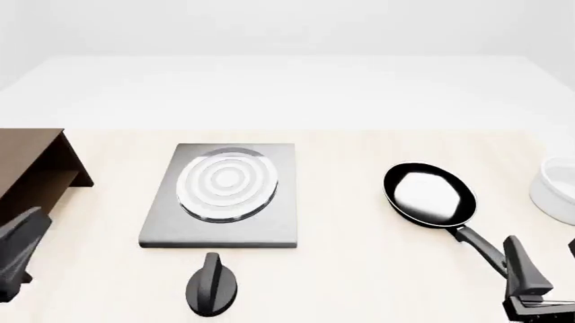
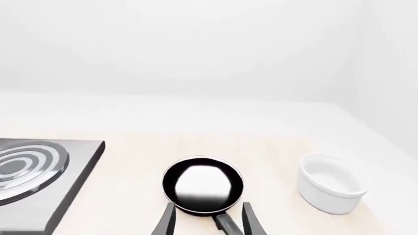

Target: Turn on the stove and put the frying pan on it.

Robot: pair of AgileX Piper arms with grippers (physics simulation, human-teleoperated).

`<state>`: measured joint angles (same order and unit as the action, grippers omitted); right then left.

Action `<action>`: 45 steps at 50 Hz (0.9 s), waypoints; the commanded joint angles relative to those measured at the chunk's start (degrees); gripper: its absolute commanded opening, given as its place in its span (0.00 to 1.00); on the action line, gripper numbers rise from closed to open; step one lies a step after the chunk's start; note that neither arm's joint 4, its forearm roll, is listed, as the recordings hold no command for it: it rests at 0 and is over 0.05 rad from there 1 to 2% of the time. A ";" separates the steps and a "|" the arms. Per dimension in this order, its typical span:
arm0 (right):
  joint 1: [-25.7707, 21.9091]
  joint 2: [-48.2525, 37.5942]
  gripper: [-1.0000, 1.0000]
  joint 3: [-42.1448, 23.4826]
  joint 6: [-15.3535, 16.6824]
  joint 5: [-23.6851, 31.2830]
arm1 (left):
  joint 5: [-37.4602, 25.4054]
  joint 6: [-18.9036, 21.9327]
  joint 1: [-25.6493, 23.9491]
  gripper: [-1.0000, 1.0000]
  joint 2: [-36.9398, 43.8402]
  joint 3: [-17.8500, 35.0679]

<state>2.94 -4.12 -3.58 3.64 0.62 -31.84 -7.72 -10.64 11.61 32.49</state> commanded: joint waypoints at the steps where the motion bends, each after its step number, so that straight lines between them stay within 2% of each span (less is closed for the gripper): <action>1: -2.51 4.03 1.00 -17.64 -1.68 16.22 | 22.65 12.60 17.38 1.00 -11.57 -31.76; 2: -2.51 4.04 1.00 -17.72 -1.68 16.31 | 22.78 12.60 17.38 1.00 -11.56 -31.88; 3: -3.09 4.10 1.00 -21.34 -2.10 19.15 | 22.63 11.11 15.35 1.00 -11.42 -32.45; 4: -3.16 3.77 1.00 -24.42 -2.82 22.02 | 25.21 11.09 14.60 1.00 -6.71 -32.48; 5: -3.59 2.49 1.00 -27.92 -3.20 23.77 | 32.66 10.96 16.47 1.00 2.60 -32.47; 6: -4.05 1.66 1.00 -30.07 -3.86 24.78 | 33.64 7.66 15.27 1.00 1.97 -32.45; 8: -3.91 -2.32 1.00 -36.96 -4.74 27.88 | 33.41 11.43 15.13 1.00 2.36 -32.48; 9: -4.79 -5.05 1.00 -42.59 -6.79 30.67 | 30.71 10.86 14.18 1.00 -1.26 -32.47; 10: -5.09 -6.67 1.00 -45.05 -7.49 31.97 | 29.38 12.59 14.45 1.00 -3.62 -32.46; 11: -5.92 -7.85 1.00 -47.36 -8.13 33.05 | 29.58 12.11 14.38 1.00 -3.18 -32.46; 14: -5.66 -10.46 1.00 -50.69 -6.39 34.30 | 31.02 11.49 14.52 1.00 -1.32 -32.47; 15: -4.76 -13.66 1.00 -52.28 -3.37 34.74 | 30.69 10.84 14.33 1.00 -1.61 -32.47; 16: -4.73 -15.44 1.00 -52.64 -2.38 34.68 | 30.31 10.89 14.27 1.00 -2.09 -32.47; 19: -4.52 -21.39 1.00 -52.32 -0.95 34.51 | 27.49 13.66 13.68 1.00 -6.10 -32.46; 24: -3.23 -27.21 1.00 -47.81 2.07 31.44 | 26.29 12.88 13.68 1.00 -6.96 -32.47; 26: -2.42 -30.25 1.00 -43.83 2.73 28.46 | 25.62 13.89 13.37 1.00 -7.84 -32.47; 28: -1.17 -32.85 1.00 -39.61 4.90 24.30 | 25.92 13.84 13.37 1.00 -7.50 -32.47; 30: -0.41 -35.87 1.00 -37.18 3.70 21.44 | 26.96 13.96 12.98 1.00 -6.84 -32.47; 31: 0.22 -38.24 1.00 -34.93 4.57 18.18 | 29.34 13.77 13.13 1.00 -3.96 -32.48; 34: 0.78 -40.15 1.00 -33.18 5.59 15.07 | 30.47 13.69 13.23 1.00 -2.75 -32.48; 35: 2.40 -41.35 1.00 -32.10 7.57 12.77 | 31.09 13.58 13.17 1.00 -1.79 -32.48; 37: 3.38 -45.62 1.00 -29.75 7.97 8.15 | 31.98 13.27 13.07 1.00 -0.70 -32.48; 45: 4.95 -50.39 1.00 -25.75 8.66 2.21 | 30.64 12.88 13.26 1.00 -1.46 -32.43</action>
<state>5.29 -46.09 -35.21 11.51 11.85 -10.15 5.42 2.63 15.31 10.80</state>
